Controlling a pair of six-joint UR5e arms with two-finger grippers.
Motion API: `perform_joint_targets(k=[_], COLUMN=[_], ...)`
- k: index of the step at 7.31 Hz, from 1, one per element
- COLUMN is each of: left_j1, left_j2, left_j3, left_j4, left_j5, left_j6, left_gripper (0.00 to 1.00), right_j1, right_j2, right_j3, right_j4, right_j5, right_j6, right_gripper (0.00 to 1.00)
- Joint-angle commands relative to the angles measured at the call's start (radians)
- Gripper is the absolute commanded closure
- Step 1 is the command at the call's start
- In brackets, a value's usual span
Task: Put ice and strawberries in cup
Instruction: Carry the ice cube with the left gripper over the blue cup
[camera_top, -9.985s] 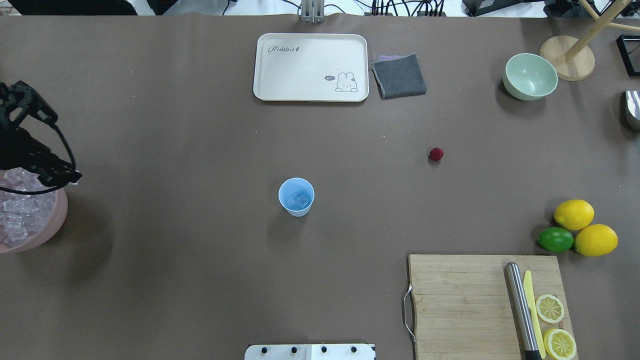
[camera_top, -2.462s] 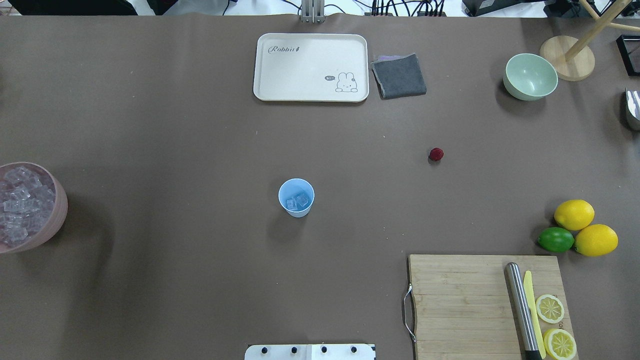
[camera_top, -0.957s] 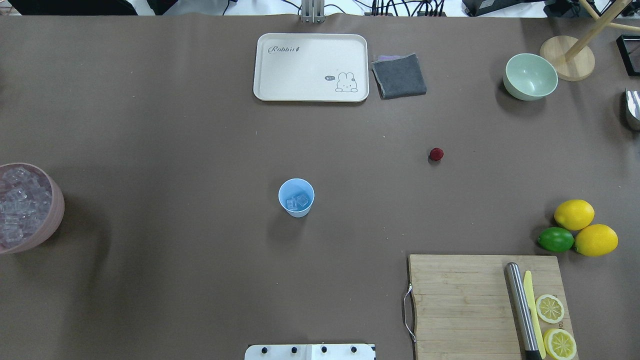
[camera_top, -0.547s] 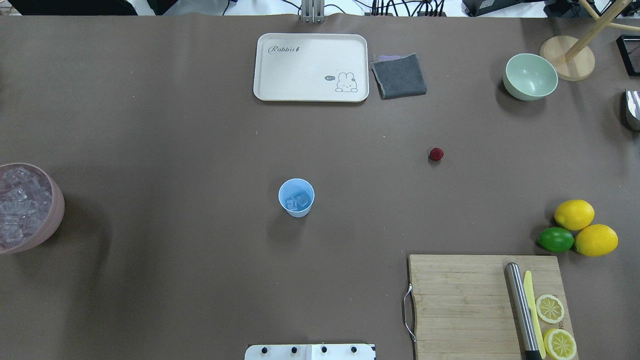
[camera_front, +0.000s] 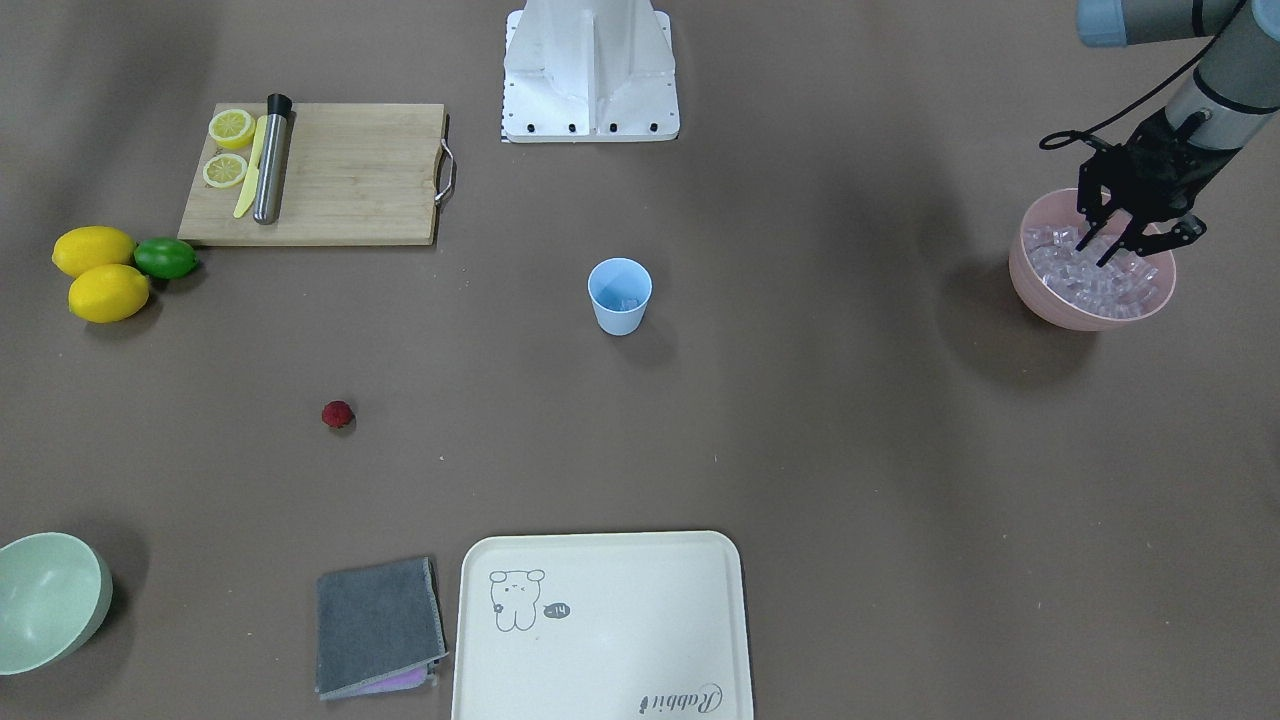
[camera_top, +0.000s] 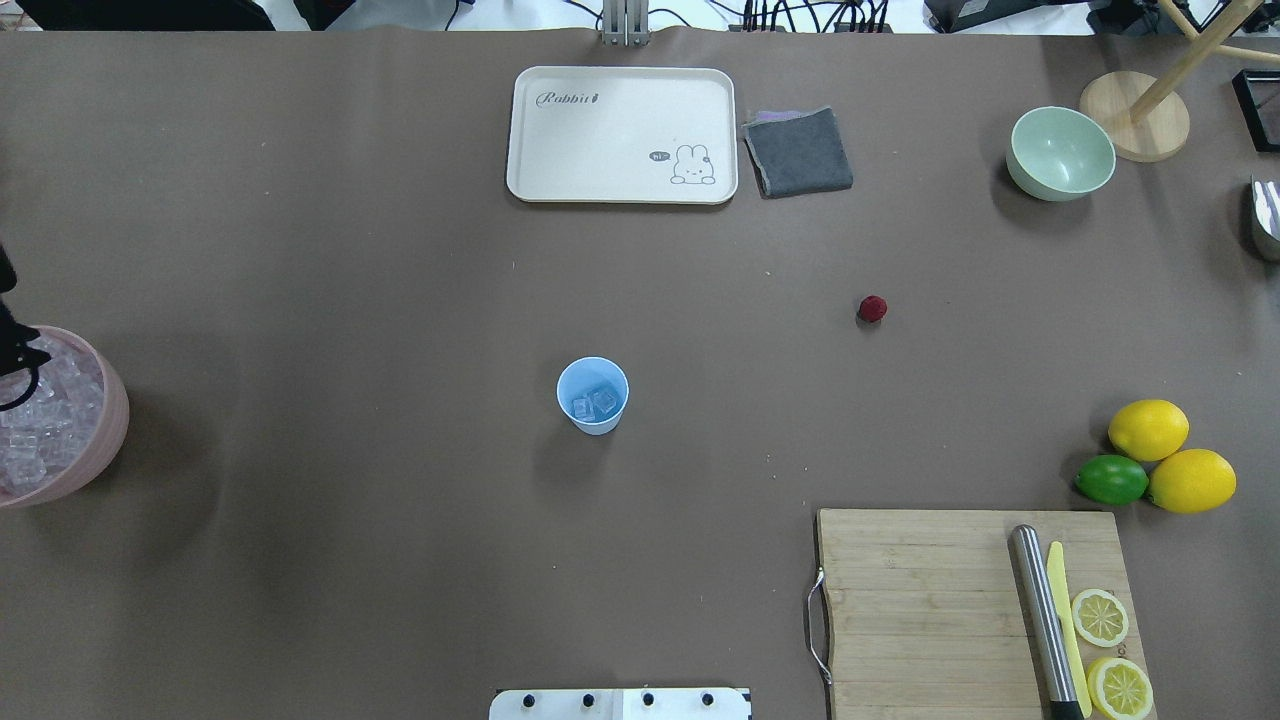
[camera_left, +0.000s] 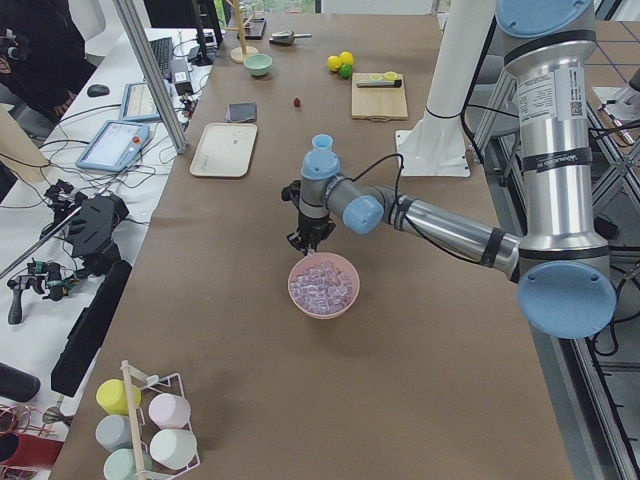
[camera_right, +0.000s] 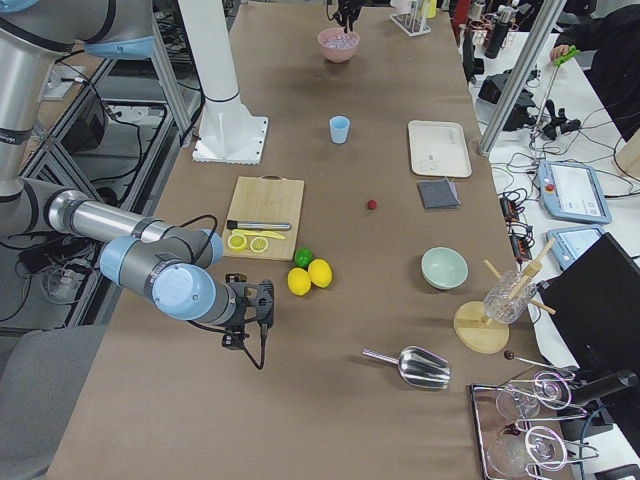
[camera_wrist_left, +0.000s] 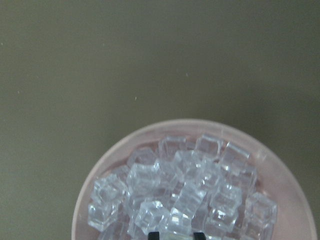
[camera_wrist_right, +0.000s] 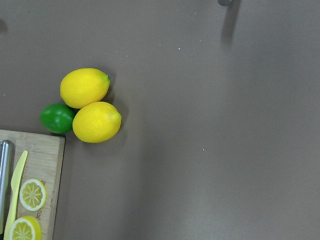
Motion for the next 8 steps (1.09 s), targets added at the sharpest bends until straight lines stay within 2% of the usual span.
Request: perform_joint_targets(k=[1,2,3,5,6,8], left_j1=[0.129,0.204,0.263,0.439,0.520,0.571], left_j2=[-0.307,-0.434,-0.512,-0.644,-0.696,-0.753], left_j3=[0.009,0.028,0.063,0.115,0.139,0.192], left_j4=[0.204,0.276,0.290,0.290,0.286,0.274], left_j5=[-0.022,-0.017,-0.015,0.096,0.163,0.214], left_j6=[-0.329,-0.493,-0.606,-0.836,-0.904,-0.952], left_gripper=[1.00,1.00,1.00,1.00,1.00,1.00], right_j1=[0.000,0.000,0.000,0.000,0.000,-0.002], right_j2=[0.002,0.005,0.009,0.014,0.026,0.061], right_j3=[-0.001,-0.001,-0.003,0.000,0.005,0.005], right_j4=[0.002,0.000,0.000,0.003,0.003,0.002], right_j5=[-0.008,-0.013,-0.015,-0.036,-0.073,-0.102], right_j6=[-0.003,-0.001,-0.001,-0.003,-0.001,0.008], right_gripper=[0.00,0.00,0.00,0.00,0.00,0.00])
